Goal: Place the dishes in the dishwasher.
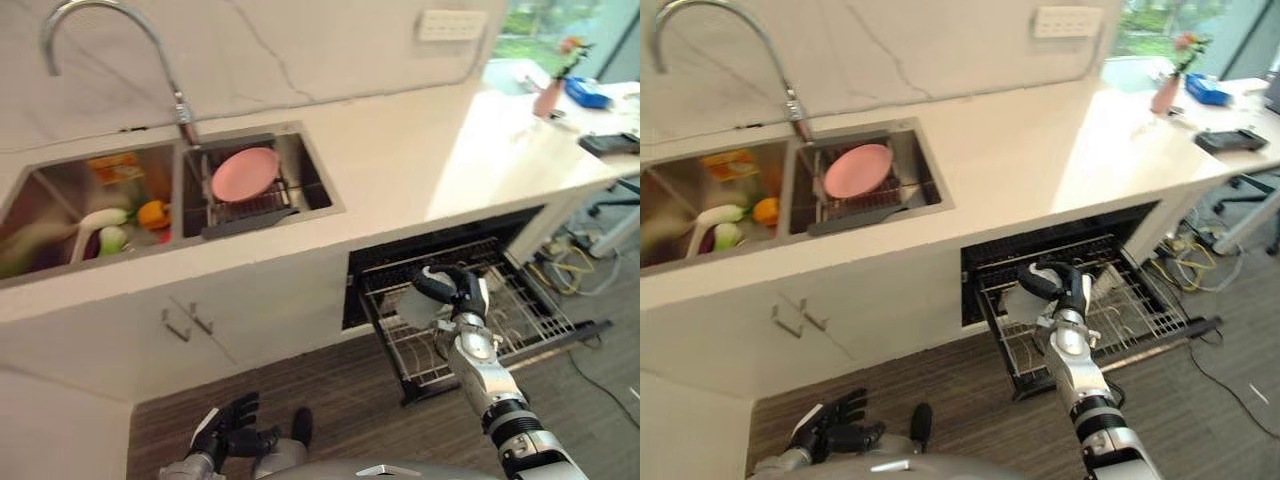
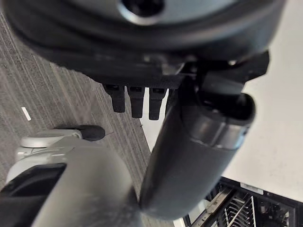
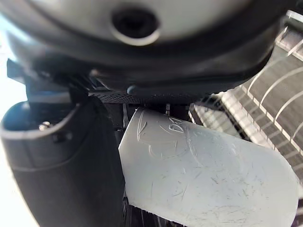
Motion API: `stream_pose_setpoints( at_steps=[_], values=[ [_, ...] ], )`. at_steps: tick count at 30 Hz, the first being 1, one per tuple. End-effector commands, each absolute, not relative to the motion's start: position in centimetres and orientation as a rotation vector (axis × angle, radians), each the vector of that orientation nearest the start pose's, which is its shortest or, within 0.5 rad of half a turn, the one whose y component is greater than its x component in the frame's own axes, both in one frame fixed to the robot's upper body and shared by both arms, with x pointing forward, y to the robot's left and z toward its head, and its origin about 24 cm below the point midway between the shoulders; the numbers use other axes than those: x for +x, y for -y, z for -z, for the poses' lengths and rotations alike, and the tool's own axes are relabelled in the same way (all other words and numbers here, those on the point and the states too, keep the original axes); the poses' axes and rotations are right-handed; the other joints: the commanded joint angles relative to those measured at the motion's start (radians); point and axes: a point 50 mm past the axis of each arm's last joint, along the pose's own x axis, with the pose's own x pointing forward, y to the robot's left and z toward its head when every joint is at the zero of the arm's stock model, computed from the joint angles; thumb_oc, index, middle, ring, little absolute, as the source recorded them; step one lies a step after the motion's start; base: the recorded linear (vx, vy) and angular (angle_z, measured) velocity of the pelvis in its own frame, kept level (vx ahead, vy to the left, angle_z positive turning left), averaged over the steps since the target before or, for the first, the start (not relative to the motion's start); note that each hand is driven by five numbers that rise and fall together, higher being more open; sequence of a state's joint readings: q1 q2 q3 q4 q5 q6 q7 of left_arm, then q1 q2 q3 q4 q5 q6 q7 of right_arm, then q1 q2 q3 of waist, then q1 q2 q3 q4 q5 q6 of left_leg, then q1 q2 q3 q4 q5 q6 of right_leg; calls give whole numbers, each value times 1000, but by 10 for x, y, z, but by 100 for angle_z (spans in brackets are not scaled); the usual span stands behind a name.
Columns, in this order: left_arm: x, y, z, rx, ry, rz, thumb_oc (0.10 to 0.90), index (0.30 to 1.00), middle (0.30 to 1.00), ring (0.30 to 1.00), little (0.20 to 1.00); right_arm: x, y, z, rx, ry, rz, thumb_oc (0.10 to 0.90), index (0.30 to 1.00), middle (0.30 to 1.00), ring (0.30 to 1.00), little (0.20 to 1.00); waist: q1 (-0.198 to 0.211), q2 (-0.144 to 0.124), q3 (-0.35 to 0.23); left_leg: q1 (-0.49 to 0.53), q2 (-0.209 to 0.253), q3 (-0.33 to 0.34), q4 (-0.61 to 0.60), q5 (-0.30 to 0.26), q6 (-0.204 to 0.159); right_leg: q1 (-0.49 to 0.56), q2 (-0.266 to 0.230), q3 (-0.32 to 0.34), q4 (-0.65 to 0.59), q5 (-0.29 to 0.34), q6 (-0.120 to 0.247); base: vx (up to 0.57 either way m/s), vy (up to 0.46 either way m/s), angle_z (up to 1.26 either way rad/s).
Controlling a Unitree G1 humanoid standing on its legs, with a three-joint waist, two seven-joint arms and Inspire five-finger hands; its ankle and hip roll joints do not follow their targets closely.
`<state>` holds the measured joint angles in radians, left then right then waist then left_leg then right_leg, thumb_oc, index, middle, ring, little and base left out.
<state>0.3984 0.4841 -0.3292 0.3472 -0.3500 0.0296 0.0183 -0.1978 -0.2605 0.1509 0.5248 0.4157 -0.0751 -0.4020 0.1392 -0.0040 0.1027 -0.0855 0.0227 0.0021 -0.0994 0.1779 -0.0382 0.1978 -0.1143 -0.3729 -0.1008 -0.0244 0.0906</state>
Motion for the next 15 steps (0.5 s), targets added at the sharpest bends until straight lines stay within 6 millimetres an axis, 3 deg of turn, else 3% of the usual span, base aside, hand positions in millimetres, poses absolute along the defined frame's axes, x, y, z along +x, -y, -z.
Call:
stream_pose_setpoints(
  at_steps=[1, 7, 8, 9, 10, 15],
  values=[
    [156, -216, 75, 360, -609, 205, 800, 900, 900, 900, 900, 318, 230, -53, 8, -12, 403, 400, 300, 300, 300, 300, -9, 23, 1, 91, 40, -64, 12, -166, -64, -57, -41, -43, 18, -37, 37, -44, -26, 66],
    [136, -233, 102, 427, -750, 110, 800, 900, 900, 900, 900, 312, 256, -32, -120, -136, 454, 400, 300, 300, 300, 300, 28, 34, 20, 41, 36, -98, 12, -141, -80, -61, -48, -124, 18, -41, 37, -23, -7, 53],
    [123, -238, 114, 460, -825, 79, 800, 900, 900, 900, 900, 310, 263, -25, -139, -180, 479, 400, 300, 300, 300, 300, 42, 39, 28, 29, 34, -106, 12, -134, -83, -62, -52, -141, 18, -42, 38, 57, -58, 24],
    [116, -241, 119, 470, -861, 59, 800, 900, 900, 900, 900, 310, 267, -23, -160, -199, 490, 400, 300, 300, 300, 300, 47, 41, 27, 32, 39, -110, 12, -152, -92, -54, -46, -132, 16, -65, 40, -21, 0, 18],
    [112, -241, 123, 467, -886, 38, 800, 900, 900, 900, 900, 312, 272, -24, -168, -205, 513, 400, 300, 300, 300, 300, 51, 51, 35, 17, 34, -110, 12, -128, -86, -68, -52, -149, 19, -43, 38, 49, -44, 12],
    [87, -245, 142, 408, -1018, -102, 800, 900, 900, 900, 900, 314, 295, -26, -287, -260, 583, 400, 300, 300, 300, 300, 61, 68, 51, 9, 40, -104, 12, -138, -99, -77, -50, -137, 18, -64, 40, -9, 9, 5]
  ],
)
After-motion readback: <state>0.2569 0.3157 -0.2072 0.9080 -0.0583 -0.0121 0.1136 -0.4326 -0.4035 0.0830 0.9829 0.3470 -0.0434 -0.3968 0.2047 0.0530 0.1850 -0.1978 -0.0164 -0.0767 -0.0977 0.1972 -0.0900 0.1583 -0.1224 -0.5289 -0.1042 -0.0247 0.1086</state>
